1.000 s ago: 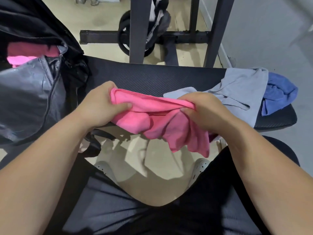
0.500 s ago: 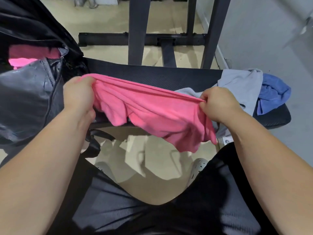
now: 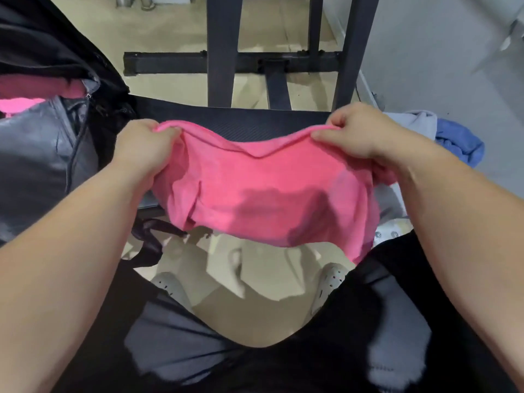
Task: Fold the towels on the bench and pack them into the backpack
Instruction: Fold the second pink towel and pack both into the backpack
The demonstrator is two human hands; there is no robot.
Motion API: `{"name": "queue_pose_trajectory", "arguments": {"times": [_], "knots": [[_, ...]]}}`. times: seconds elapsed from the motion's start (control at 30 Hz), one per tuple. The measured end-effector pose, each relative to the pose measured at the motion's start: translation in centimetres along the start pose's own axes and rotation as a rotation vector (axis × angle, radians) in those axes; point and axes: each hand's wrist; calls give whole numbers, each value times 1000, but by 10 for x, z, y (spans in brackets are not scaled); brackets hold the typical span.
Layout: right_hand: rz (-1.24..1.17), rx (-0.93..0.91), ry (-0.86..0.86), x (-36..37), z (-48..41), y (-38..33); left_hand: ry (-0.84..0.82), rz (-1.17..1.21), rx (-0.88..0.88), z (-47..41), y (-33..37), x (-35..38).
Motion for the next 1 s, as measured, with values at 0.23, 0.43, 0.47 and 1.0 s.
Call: {"name": "queue_pose_trajectory", "arguments": {"times": [0.23,0.43,0.47,1.0], "knots": [[285,-69,-6,32,-56,0,65,-316,197,-26,-2,32],[297,-119,-43,59,-80,22,43,-524,291,-43,-8,47],[291,-127,-25,60,-85,23,63,-496,273,-47,-7,48],[202,-82,315,74,-80,30,68,-253,550,-14,35,61]]}}
Point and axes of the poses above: each hand's wrist, its own z-axis away from the middle knuckle, its own x-axis out of the palm, y = z × x, and after that the axes turned 12 degrees about y, right-handed
